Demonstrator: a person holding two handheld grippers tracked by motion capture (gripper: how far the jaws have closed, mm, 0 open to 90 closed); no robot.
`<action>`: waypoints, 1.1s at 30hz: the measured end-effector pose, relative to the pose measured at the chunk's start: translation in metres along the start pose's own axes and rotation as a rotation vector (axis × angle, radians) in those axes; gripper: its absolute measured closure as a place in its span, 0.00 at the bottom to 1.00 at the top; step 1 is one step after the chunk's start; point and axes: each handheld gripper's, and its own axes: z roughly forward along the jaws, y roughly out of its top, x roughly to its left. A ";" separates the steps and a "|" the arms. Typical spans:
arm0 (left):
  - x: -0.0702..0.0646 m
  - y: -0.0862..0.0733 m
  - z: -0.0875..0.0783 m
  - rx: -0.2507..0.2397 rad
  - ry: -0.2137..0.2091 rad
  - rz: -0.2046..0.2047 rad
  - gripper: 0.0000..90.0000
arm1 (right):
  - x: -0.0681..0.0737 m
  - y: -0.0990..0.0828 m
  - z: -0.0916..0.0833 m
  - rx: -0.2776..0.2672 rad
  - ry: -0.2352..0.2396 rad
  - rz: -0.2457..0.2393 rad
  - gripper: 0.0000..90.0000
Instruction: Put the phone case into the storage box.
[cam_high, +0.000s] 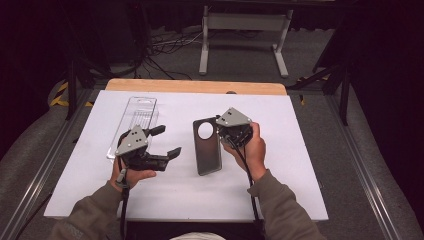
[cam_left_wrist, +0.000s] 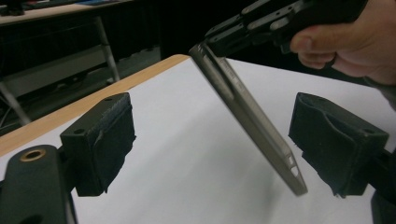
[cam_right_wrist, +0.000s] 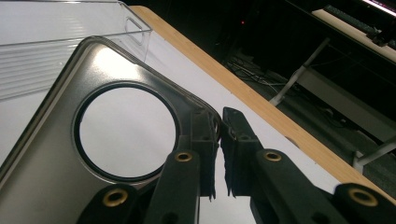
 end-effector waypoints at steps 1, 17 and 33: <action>-0.001 0.002 0.004 0.002 -0.005 -0.001 0.17 | 0.001 0.000 0.000 0.000 -0.001 -0.003 0.93; -0.001 0.015 0.037 0.030 0.028 -0.040 0.40 | 0.023 -0.005 -0.012 -0.061 -0.069 -0.070 0.93; 0.003 0.017 0.031 0.021 0.017 -0.056 0.65 | 0.050 -0.001 -0.025 -0.162 -0.169 -0.186 0.93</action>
